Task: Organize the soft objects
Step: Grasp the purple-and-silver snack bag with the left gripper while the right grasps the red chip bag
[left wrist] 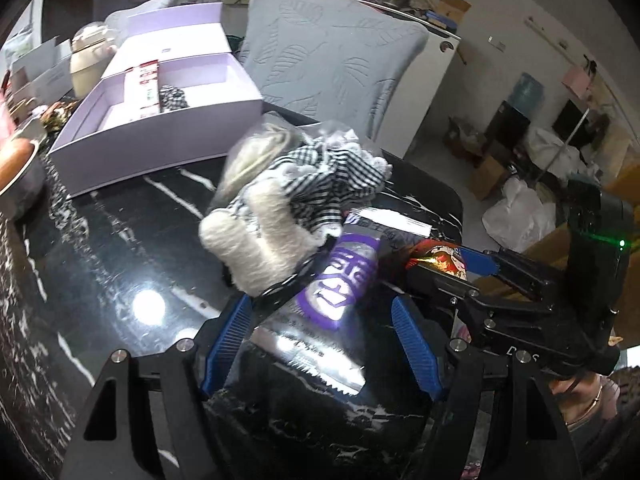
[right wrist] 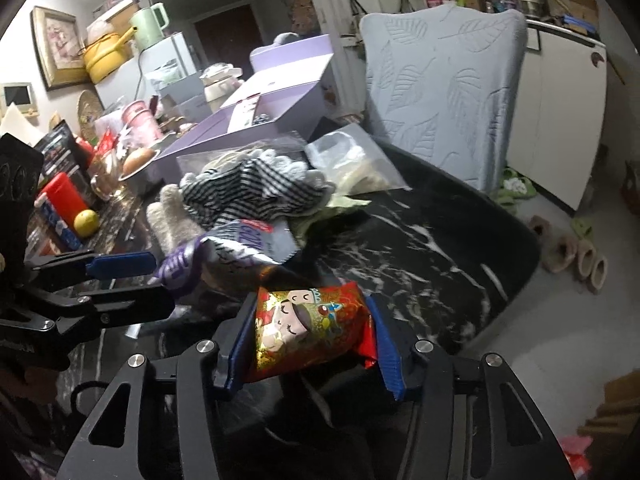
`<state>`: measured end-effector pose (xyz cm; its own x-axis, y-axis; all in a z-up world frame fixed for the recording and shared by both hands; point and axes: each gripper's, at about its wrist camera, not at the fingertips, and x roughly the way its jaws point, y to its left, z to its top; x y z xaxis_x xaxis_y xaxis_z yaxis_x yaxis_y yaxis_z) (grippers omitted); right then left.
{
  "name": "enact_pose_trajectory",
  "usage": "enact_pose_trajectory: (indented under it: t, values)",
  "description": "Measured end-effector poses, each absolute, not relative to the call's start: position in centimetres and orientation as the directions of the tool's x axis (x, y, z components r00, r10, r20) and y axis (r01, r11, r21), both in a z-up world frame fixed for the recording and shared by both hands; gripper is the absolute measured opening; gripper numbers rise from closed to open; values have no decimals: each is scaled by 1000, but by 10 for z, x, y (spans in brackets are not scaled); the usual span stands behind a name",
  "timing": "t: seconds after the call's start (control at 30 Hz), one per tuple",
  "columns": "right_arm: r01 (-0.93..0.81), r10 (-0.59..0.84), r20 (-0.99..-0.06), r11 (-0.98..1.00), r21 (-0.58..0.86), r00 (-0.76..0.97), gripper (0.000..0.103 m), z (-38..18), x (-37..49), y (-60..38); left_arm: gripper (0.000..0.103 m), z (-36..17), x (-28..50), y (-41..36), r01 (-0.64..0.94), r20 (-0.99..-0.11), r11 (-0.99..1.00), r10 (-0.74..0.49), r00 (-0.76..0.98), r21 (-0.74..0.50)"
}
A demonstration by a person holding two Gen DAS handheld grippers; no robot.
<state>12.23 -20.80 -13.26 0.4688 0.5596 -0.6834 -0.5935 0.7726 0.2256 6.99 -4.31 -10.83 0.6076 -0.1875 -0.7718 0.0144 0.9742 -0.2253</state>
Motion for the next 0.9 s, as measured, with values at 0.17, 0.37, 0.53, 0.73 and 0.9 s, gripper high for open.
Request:
enact_pose_trajectory:
  t: [0.17, 0.37, 0.53, 0.73, 0.9]
  values:
    - [-560, 535, -686, 799, 221, 493, 52, -132, 127, -220, 73, -103, 66, -54, 64, -749, 980, -186, 635, -190]
    - [-549, 526, -686, 808, 216, 503, 52, -132, 131, -224, 73, -102, 64, -66, 112, -745, 985, -173, 644, -132]
    - [-548, 531, -685, 806, 225, 500, 52, -133, 130, -225, 73, -98, 66, -75, 177, -724, 976, -214, 655, -128]
    - [-540, 538, -682, 806, 244, 495, 52, -133, 133, -228, 73, -101, 79, -82, 202, -741, 974, -207, 639, -98]
    - [-538, 540, -683, 805, 248, 492, 52, -133, 133, -229, 65, -102, 81, -81, 199, -743, 970, -235, 627, -138]
